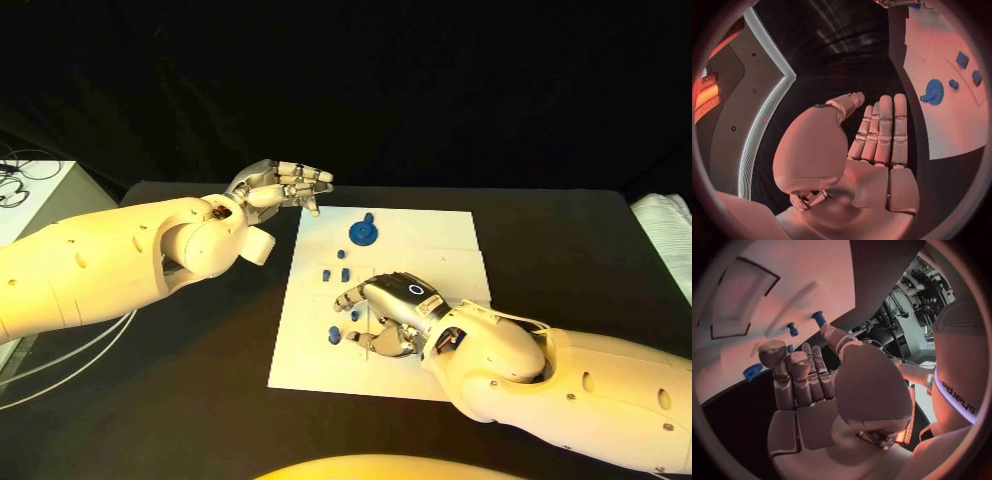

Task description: Assemble the parts on the task board

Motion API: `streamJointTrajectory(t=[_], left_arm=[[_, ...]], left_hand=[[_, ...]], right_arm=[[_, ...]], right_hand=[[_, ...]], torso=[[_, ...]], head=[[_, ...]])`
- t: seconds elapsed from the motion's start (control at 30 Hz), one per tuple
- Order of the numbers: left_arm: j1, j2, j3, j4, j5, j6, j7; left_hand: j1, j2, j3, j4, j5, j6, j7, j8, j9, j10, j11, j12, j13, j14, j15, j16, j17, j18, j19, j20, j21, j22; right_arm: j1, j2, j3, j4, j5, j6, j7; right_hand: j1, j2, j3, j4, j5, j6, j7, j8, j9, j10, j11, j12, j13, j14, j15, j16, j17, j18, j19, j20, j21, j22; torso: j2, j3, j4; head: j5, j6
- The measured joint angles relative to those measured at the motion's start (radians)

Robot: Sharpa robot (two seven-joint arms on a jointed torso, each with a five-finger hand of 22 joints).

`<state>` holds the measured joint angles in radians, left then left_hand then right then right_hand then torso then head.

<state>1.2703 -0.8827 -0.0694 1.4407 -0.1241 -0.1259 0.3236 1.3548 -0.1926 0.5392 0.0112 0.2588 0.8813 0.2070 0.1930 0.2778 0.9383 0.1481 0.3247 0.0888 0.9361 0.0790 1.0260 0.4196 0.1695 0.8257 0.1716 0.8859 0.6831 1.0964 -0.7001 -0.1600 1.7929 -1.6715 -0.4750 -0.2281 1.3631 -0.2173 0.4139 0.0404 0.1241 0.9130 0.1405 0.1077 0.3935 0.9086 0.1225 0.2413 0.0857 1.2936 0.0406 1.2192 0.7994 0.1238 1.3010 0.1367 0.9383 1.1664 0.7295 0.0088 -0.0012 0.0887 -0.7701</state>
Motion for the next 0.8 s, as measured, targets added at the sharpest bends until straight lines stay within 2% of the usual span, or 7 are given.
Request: streamJointTrajectory(t=[0.17,0.23,0.3,0.43,0.47,0.6,0.8], left_arm=[[0.0,-0.003,0.0,0.001,0.0,0.0,0.0],[0.0,-0.006,0.0,0.002,0.0,0.0,0.0],[0.0,-0.009,-0.001,0.004,0.0,0.0,0.0],[0.0,-0.02,-0.001,0.011,0.0,0.0,0.0],[-0.001,-0.024,-0.001,0.015,0.001,0.0,0.0],[-0.003,-0.035,-0.001,0.031,0.002,-0.001,0.001],[-0.012,-0.053,-0.001,0.064,0.005,-0.001,0.002]], left_hand=[[0.0,0.0,0.0,0.0,0.0,0.0,0.0,0.0,0.0,0.0,0.0,0.0,0.0,0.0,0.0,0.0,0.0,0.0,0.0,0.0,0.0,0.0],[0.0,0.0,0.0,0.0,0.0,0.0,0.0,0.0,0.0,0.0,0.0,0.0,0.0,0.0,0.0,0.0,0.0,0.0,0.0,0.0,0.0,0.0],[0.0,0.0,0.0,0.0,0.0,0.0,0.0,0.0,0.0,0.0,0.0,0.0,0.0,0.0,0.0,0.0,0.0,0.0,0.0,0.0,0.0,0.0],[0.0,0.0,0.0,0.0,0.0,0.0,0.0,0.0,0.0,0.0,0.0,0.0,0.0,0.0,0.0,0.0,0.0,0.0,0.0,0.0,0.0,0.0],[0.0,0.0,0.0,0.0,0.0,0.0,0.0,0.0,0.0,0.0,0.0,0.0,0.0,0.0,0.0,0.0,0.0,0.0,0.0,0.0,0.0,0.0],[0.0,0.0,-0.003,-0.003,0.0,0.0,0.0,0.0,-0.001,0.0,0.0,0.0,0.0,0.0,0.0,0.0,-0.001,0.0,0.0,0.0,0.0,-0.002],[0.0,0.0,-0.003,-0.003,0.0,0.0,0.0,0.0,-0.001,0.0,0.0,0.0,0.0,0.0,0.0,0.0,-0.001,0.0,0.0,0.0,0.0,-0.002]], right_arm=[[0.052,-0.085,0.007,0.024,0.109,-0.035,0.019],[0.074,-0.119,0.01,0.03,0.164,-0.04,0.024],[0.097,-0.158,0.011,0.035,0.231,-0.041,0.028],[0.138,-0.254,0.011,0.051,0.373,-0.029,0.03],[0.145,-0.282,0.011,0.054,0.41,-0.021,0.029],[0.155,-0.352,0.002,0.072,0.498,0.011,0.018],[0.158,-0.448,-0.014,0.129,0.542,0.053,-0.022]], right_hand=[[0.002,0.0,0.014,0.02,0.006,0.012,0.024,0.0,-0.003,0.078,-0.018,0.073,0.013,0.06,-0.019,0.053,0.075,0.0,0.063,-0.015,0.104,0.067],[-0.02,-0.008,0.02,0.036,0.02,0.029,0.033,0.0,-0.003,0.144,-0.018,0.108,0.025,0.094,-0.024,0.082,0.131,-0.019,0.094,-0.02,0.167,0.107],[-0.06,-0.018,0.014,0.069,0.023,0.056,0.016,0.02,0.004,0.229,-0.025,0.159,0.055,0.154,-0.044,0.138,0.25,-0.034,0.144,-0.035,0.27,0.139],[-0.087,-0.03,-0.026,0.106,0.011,0.085,-0.009,0.052,0.02,0.329,-0.06,0.303,0.176,0.172,-0.071,0.161,0.306,-0.049,0.165,-0.061,0.351,0.142],[-0.087,-0.026,-0.041,0.118,0.011,0.084,-0.017,0.067,0.029,0.328,-0.081,0.448,0.348,0.173,-0.081,0.174,0.333,-0.064,0.165,-0.07,0.38,0.142],[-0.093,-0.016,-0.093,0.17,0.011,0.088,-0.031,0.113,0.058,0.437,-0.095,0.942,0.952,0.173,-0.084,0.231,0.462,-0.071,0.165,-0.079,0.453,0.142],[-0.1,-0.009,-0.165,0.238,0.011,0.088,-0.031,0.151,0.083,0.503,-0.099,1.124,1.209,0.173,-0.084,0.275,0.509,-0.087,0.165,-0.079,0.516,0.142]], torso=[[-0.001,-0.0001,-0.0012],[-0.002,-0.0006,-0.0013],[-0.003,-0.0006,-0.0019],[-0.004,-0.0012,-0.0037],[-0.005,-0.0012,-0.0046],[-0.008,-0.0017,-0.0081],[-0.012,-0.0005,-0.0119]], head=[[-0.012,0.008],[-0.019,0.011],[-0.033,0.016],[-0.059,0.024],[-0.068,0.026],[-0.091,0.029],[-0.111,0.03]])
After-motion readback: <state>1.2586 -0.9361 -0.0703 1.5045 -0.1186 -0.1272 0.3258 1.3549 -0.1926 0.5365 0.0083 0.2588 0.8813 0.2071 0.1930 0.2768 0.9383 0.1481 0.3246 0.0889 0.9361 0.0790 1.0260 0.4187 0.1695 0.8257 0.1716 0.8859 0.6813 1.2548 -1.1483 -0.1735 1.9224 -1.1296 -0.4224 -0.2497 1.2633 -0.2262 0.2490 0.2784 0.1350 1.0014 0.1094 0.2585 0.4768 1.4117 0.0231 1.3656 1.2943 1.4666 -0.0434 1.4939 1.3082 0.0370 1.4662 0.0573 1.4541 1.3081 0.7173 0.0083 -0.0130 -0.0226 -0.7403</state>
